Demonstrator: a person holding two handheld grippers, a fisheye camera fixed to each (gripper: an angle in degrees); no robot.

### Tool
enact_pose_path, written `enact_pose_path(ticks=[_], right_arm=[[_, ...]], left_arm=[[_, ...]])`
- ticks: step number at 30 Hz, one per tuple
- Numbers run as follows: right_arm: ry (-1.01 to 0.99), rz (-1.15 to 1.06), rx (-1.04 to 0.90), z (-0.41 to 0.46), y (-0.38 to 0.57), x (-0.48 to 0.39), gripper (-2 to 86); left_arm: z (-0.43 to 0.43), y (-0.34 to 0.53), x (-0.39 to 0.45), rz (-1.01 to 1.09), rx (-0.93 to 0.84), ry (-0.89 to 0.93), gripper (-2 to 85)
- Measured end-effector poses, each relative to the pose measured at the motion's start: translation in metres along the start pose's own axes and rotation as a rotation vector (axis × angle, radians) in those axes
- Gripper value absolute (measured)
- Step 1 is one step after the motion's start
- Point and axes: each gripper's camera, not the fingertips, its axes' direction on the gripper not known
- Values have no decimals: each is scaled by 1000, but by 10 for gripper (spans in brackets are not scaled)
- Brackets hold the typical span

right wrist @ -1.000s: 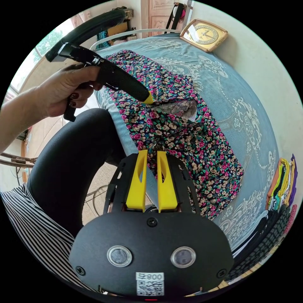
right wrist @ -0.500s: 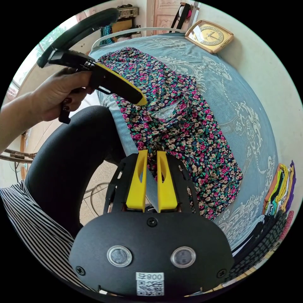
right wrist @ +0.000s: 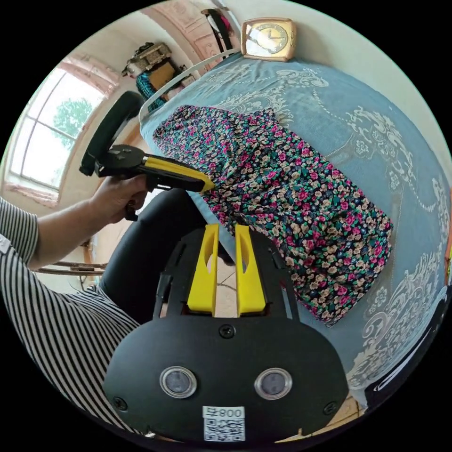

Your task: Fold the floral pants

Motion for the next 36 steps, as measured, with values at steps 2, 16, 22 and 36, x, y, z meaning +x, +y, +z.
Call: enact_pose_path(ticks=[2, 16, 22, 36], right_arm=[[-107, 79, 14, -9, 14, 35, 71], [-145, 413, 15, 27, 54, 205, 59], [-281, 394, 60, 41, 44, 234, 18], [-361, 294, 19, 118, -82, 267, 12]], left_arm=[[-5, 9, 2, -13, 75, -23, 11], [60, 3, 44, 207, 36, 19, 36], [59, 8, 28, 176, 96, 91, 19], [83, 12, -67, -161, 140, 334, 20]])
